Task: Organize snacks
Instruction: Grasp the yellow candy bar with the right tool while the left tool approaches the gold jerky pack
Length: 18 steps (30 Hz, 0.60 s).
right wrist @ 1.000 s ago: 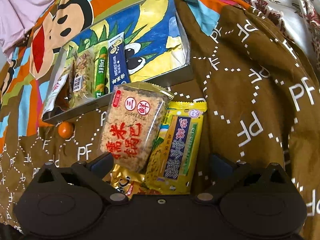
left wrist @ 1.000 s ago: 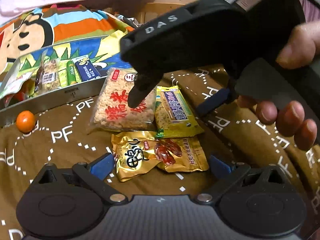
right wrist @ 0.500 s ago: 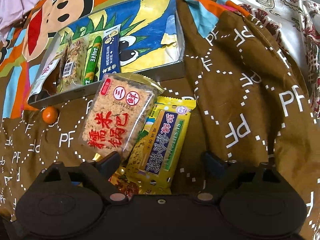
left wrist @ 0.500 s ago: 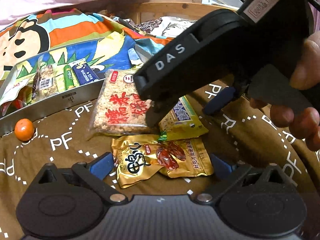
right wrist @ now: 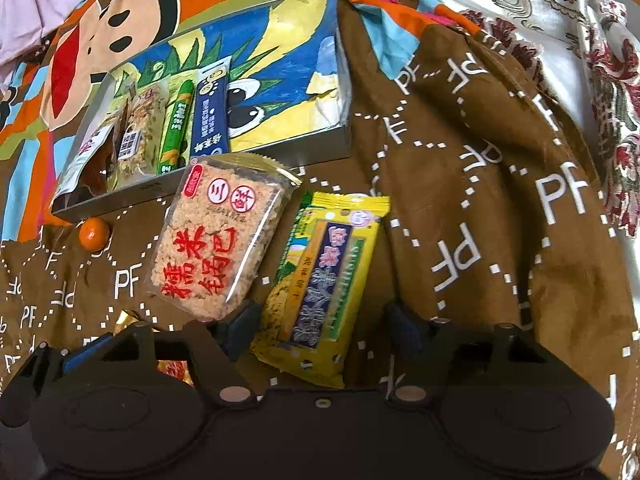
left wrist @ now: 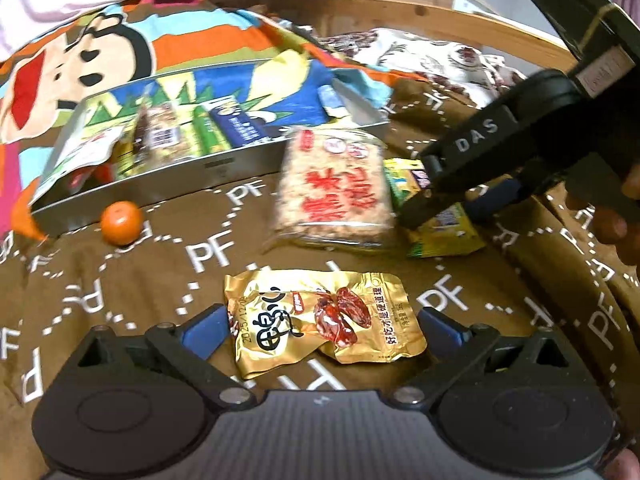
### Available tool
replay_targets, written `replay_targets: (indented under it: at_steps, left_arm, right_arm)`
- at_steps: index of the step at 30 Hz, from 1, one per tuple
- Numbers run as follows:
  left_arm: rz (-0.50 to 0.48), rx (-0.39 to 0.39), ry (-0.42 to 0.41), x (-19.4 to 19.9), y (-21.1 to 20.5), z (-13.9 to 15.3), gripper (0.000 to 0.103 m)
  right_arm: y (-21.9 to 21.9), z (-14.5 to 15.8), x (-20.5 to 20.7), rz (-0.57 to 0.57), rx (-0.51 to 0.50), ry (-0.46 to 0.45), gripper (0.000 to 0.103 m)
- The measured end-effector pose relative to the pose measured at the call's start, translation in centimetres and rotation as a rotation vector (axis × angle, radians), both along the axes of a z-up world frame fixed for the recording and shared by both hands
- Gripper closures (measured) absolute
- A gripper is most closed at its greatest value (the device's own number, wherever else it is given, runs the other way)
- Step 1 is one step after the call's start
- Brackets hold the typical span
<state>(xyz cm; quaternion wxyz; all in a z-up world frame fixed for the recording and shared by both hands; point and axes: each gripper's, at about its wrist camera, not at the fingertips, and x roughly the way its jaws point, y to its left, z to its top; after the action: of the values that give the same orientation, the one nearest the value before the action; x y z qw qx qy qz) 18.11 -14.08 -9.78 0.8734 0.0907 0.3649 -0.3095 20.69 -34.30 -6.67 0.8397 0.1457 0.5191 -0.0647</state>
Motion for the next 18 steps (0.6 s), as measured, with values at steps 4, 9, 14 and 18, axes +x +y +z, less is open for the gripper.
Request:
replay_targets:
  at_steps: [4,9,14,18]
  left_arm:
    - [0.024,0.000,0.006,0.5,0.0,0.0,0.000]
    - [0.015,0.048,-0.028,0.7,-0.7,-0.3,0.000]
    - [0.044,-0.005,-0.007,1.1,0.0,-0.2,0.003]
    - [0.064,-0.021,-0.003,0.8,0.7,0.1,0.006]
  right_arm:
    - [1.3,-0.6,0.6,0.043,-0.068,0.014,0.020]
    - [2.5,-1.1,0.9,0.095,-0.157,0.020,0.024]
    - [2.0,-0.5,0.1,0.068,-0.133,-0.017,0.043]
    - [2.3,-0.3,-1.3,0.071,-0.136,-0.013,0.045]
